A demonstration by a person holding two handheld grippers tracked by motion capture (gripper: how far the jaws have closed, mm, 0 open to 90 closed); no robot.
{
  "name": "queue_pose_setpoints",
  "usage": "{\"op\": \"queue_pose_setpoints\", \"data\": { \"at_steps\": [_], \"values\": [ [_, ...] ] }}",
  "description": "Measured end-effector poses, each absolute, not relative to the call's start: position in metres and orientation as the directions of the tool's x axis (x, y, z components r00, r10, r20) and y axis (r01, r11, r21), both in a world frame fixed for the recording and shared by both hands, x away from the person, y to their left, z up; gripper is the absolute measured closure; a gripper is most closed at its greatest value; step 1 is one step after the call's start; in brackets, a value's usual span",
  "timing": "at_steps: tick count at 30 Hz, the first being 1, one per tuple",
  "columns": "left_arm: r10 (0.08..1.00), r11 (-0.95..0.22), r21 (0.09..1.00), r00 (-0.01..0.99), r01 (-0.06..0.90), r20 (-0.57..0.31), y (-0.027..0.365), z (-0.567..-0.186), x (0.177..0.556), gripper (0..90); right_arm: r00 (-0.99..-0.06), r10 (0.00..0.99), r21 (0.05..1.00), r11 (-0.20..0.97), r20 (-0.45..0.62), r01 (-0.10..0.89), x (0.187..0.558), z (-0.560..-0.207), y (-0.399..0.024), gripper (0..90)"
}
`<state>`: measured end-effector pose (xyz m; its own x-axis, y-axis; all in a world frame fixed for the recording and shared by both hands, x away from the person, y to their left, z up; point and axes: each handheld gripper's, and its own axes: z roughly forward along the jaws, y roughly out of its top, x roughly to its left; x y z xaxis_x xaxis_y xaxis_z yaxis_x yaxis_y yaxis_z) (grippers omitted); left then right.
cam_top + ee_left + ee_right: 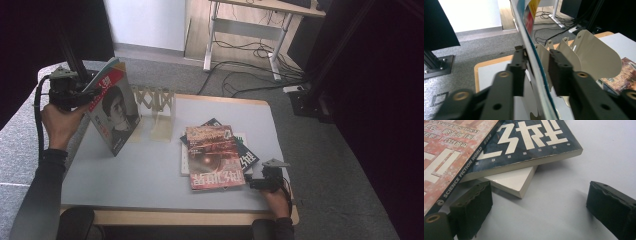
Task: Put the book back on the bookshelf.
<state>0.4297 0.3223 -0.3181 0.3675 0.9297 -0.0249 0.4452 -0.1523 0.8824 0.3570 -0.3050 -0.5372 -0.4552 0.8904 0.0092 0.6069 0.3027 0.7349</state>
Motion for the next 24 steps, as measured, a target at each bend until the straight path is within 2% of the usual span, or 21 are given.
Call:
{"op": "queue_pose_setpoints", "data": {
  "at_steps": [4, 11, 20, 24],
  "values": [
    [0.922, -0.153, 0.88, 0.386, 0.449, -0.037, 0.322, -0.318, 0.429, 52.7, -0.454, 0.891, 0.735, 0.302, 0.01, 0.608, 0.357, -0.537, -0.305, 6.0],
    [0.918, -0.199, 0.884, 0.397, 0.424, 0.016, 0.317, -0.322, 0.422, 31.2, -0.454, 0.891, 0.735, 0.302, 0.01, 0.608, 0.357, -0.537, -0.305, 6.0],
    [0.907, -0.179, 0.89, 0.421, 0.42, -0.016, 0.322, -0.332, 0.406, 15.3, -0.454, 0.891, 0.734, 0.301, 0.011, 0.608, 0.357, -0.537, -0.305, 6.0],
    [0.898, -0.171, 0.894, 0.44, 0.414, -0.031, 0.324, -0.338, 0.397, 12.4, -0.455, 0.89, 0.734, 0.303, 0.01, 0.608, 0.357, -0.537, -0.305, 6.0]
  ]
}}
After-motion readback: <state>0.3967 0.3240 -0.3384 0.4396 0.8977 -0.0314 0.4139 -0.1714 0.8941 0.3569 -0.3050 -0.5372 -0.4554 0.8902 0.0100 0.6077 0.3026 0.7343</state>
